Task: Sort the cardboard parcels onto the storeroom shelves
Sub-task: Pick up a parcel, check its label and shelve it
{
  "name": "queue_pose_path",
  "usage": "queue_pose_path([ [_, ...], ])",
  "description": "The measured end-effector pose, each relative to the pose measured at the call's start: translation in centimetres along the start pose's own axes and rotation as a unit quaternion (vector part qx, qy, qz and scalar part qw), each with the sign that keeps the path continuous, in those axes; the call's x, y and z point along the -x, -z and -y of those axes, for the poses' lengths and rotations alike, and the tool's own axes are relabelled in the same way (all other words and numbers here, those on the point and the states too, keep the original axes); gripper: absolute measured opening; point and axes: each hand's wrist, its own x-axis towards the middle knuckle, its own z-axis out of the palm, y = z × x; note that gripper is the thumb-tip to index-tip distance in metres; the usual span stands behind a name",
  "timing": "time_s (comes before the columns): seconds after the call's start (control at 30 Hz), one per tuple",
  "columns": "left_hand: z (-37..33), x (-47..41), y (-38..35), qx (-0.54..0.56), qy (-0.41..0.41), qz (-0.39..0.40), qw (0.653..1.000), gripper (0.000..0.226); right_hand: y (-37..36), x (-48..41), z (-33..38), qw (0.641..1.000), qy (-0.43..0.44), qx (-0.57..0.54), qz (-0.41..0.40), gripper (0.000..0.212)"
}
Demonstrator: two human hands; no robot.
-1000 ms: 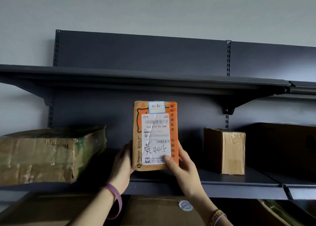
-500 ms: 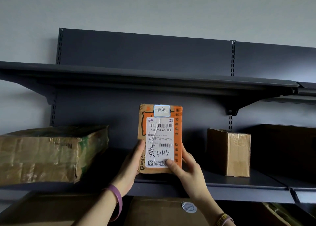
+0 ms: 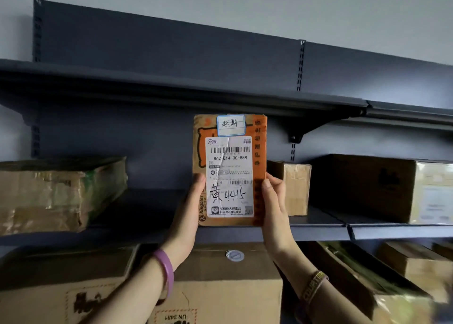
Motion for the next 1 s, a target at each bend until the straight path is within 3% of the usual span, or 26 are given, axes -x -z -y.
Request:
queue_pose_path([
  [0.2, -0.6, 2.1, -9.9, 0.029, -0.012, 0.057, 0.998, 0.059, 8.0, 2.8, 5.4, 0.998, 0.04, 0.024, -0.05, 0.047],
  [0.33, 0.1, 4.5, -18.4, 0.048, 0.008, 0.131, 0.99, 0.069, 15.7, 6.3, 10.3, 0.994, 0.038, 0.046, -0.09, 0.061],
  [0.53, 1.9, 9.7, -32.7, 0.073, 0.046, 0.236, 0.968, 0.069, 28.1, 13.2, 18.2, 0.976, 0.02, 0.12, -0.18, 0.059],
  [0.8, 4.9, 16.7, -50.7, 0.15, 0.093, 0.375, 0.91, 0.051, 42.4, 23.1, 26.3, 0.929, 0.018, 0.215, -0.301, 0.06],
  [1.0, 8.4, 18.6, -62.1, 0.192, 0.102, 0.464, 0.859, 0.054, 51.1, 26.7, 30.2, 0.889, 0.018, 0.267, -0.371, 0.064],
])
